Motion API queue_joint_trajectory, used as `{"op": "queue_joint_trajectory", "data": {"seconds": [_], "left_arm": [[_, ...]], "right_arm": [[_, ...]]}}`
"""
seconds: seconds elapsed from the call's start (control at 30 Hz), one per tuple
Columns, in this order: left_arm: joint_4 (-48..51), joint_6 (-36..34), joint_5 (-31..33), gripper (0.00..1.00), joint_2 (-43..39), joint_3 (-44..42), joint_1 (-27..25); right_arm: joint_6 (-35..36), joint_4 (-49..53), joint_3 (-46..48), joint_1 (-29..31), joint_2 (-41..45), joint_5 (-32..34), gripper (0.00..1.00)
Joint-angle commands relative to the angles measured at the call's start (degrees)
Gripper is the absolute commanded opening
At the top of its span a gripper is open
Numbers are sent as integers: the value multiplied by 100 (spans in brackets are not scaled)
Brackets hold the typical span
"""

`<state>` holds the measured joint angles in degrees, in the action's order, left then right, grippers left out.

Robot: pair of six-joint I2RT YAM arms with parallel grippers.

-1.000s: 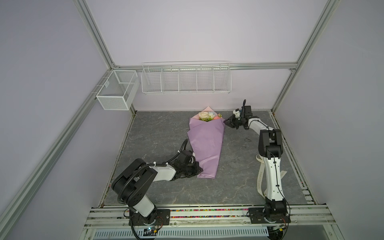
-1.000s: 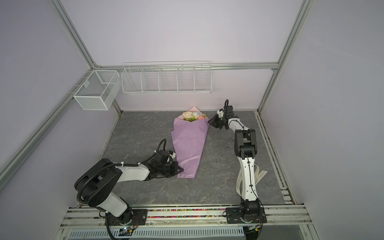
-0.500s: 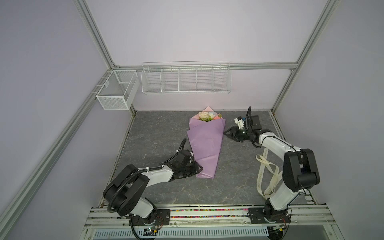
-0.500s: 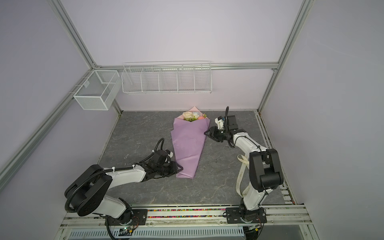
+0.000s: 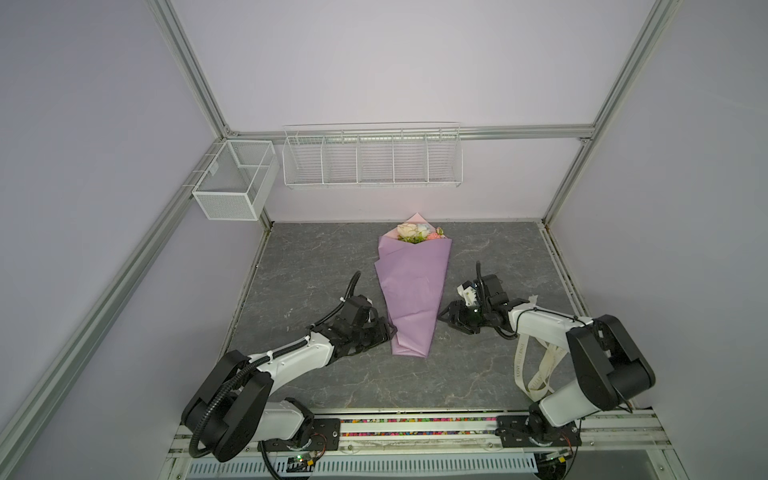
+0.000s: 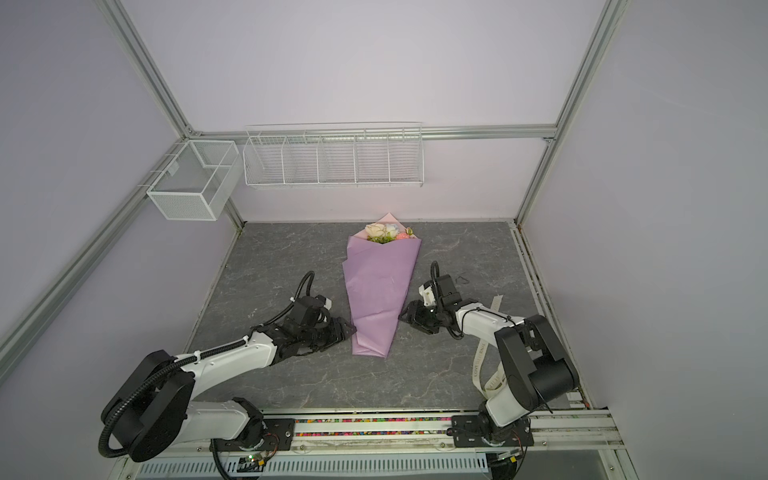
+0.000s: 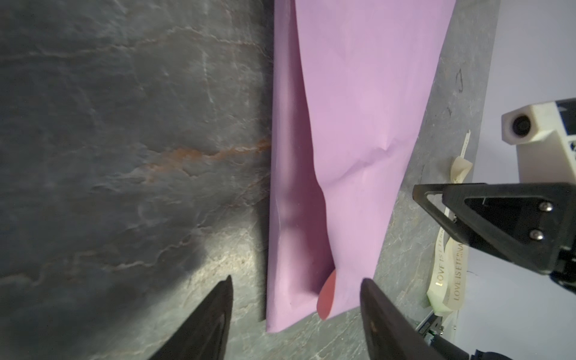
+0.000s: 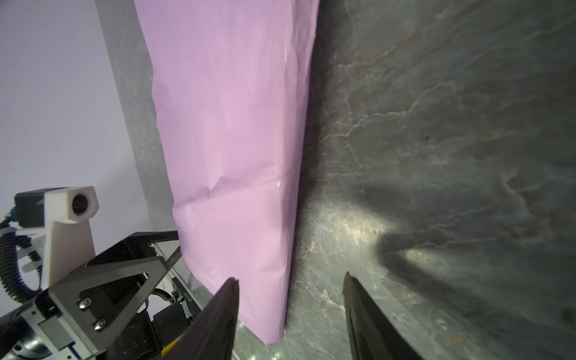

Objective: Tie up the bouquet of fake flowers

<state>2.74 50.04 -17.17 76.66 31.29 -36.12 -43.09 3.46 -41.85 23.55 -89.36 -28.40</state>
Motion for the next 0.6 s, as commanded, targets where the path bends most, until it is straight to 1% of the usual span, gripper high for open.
{"op": "queue_joint_trajectory", "data": {"seconds": [0.0,0.03,0.13,0.23,0.33,0.4,0.5,0.57], "left_arm": [[-409,24,-466,70,242,245,186],[-445,13,-509,73,329,321,208],[-378,-67,-470,74,689,540,248],[-401,-67,-487,72,1113,680,322],[-450,-60,-530,69,1393,781,323],[-451,-87,-501,65,1540,830,333],[-498,-106,-564,54,1784,905,342],[-595,-99,-636,47,1922,933,351]], "right_arm": [[-248,-434,0,86,-121,-82,58],[-259,-448,-31,106,-174,-69,57],[-305,-573,-108,149,-353,-100,57],[-314,-593,-228,174,-602,-144,57],[-314,-650,-279,202,-788,-122,57],[-324,-697,-297,201,-919,-113,55],[-375,-827,-315,203,-1084,-117,52],[-377,-830,-341,202,-1179,-59,47]]}}
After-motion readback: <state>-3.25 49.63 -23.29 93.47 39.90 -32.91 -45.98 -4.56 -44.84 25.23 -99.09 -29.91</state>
